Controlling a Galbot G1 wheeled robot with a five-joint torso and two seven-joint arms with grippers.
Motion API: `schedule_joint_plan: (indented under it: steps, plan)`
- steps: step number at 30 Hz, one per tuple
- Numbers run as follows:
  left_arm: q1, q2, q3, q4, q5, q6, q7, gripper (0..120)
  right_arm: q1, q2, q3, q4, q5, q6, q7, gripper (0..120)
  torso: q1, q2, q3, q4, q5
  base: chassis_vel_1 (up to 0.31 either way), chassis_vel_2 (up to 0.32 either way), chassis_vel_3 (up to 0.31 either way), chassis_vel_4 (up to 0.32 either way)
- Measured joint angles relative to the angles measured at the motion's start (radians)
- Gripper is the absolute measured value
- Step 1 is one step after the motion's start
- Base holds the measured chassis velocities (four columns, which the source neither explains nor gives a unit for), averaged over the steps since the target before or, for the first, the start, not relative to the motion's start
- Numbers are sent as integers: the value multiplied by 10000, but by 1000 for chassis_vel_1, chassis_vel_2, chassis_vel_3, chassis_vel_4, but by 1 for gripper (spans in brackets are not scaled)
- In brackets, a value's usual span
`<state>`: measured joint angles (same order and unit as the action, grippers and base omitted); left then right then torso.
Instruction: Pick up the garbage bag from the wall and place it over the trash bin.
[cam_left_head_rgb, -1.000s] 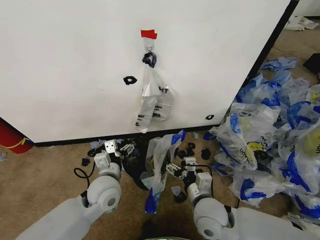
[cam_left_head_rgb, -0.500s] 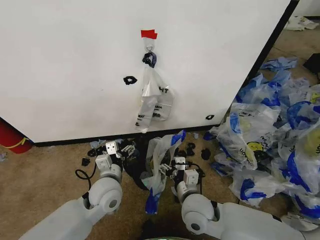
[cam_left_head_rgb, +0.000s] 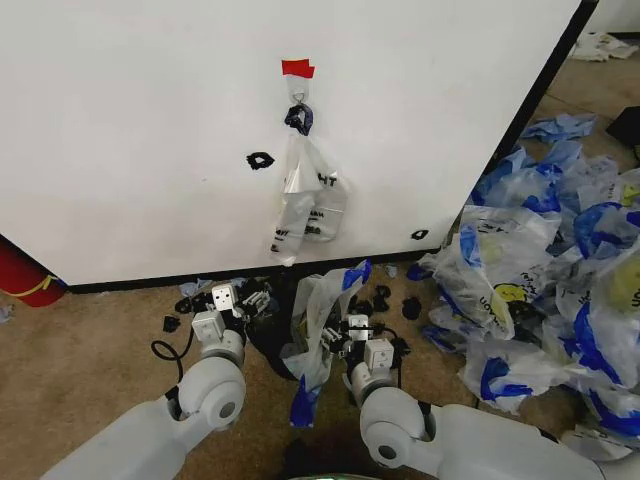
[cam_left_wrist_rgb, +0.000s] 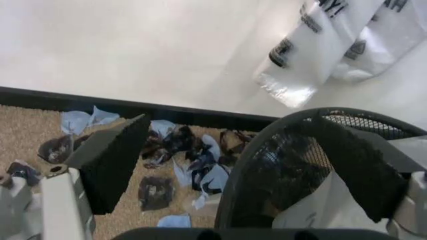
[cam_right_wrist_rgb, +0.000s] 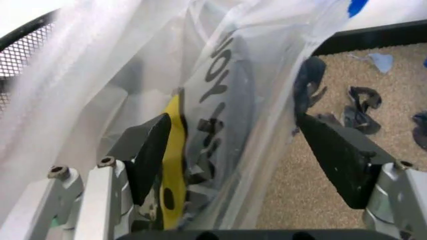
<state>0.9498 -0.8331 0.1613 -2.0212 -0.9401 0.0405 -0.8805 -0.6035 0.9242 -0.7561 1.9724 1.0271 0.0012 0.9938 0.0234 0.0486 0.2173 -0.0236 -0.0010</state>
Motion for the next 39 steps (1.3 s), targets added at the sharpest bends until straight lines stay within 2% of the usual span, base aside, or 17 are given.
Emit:
schedule_joint_plan:
  steps: [16, 22, 26, 37, 39]
  plan:
    - [148, 1, -40, -6, 135, -86, 22, 95, 113, 309, -217, -279, 64, -80, 82, 72, 0, 0, 0, 0, 0, 0, 0, 0, 0]
    - [209, -17, -45, 24, 206, -116, 33, 94, 110, 392, -211, -406, 39, -79, 83, 67, 0, 0, 0, 0, 0, 0, 0, 0, 0]
    - [244, -31, -61, 33, 252, -130, 40, 94, 110, 453, -209, -478, -14, -65, 95, 56, 0, 0, 0, 0, 1, 0, 0, 0, 0]
    - [264, 5, -104, -26, 263, -136, 45, 94, 142, 600, -214, -531, -40, -54, 186, 48, 0, 0, 0, -1, 0, 0, 0, 0, 0]
    - [258, 23, -116, -30, 296, -136, 54, 94, 151, 653, -214, -555, -50, -40, 219, 40, 0, 0, 0, -1, 0, 0, 0, 0, 0]
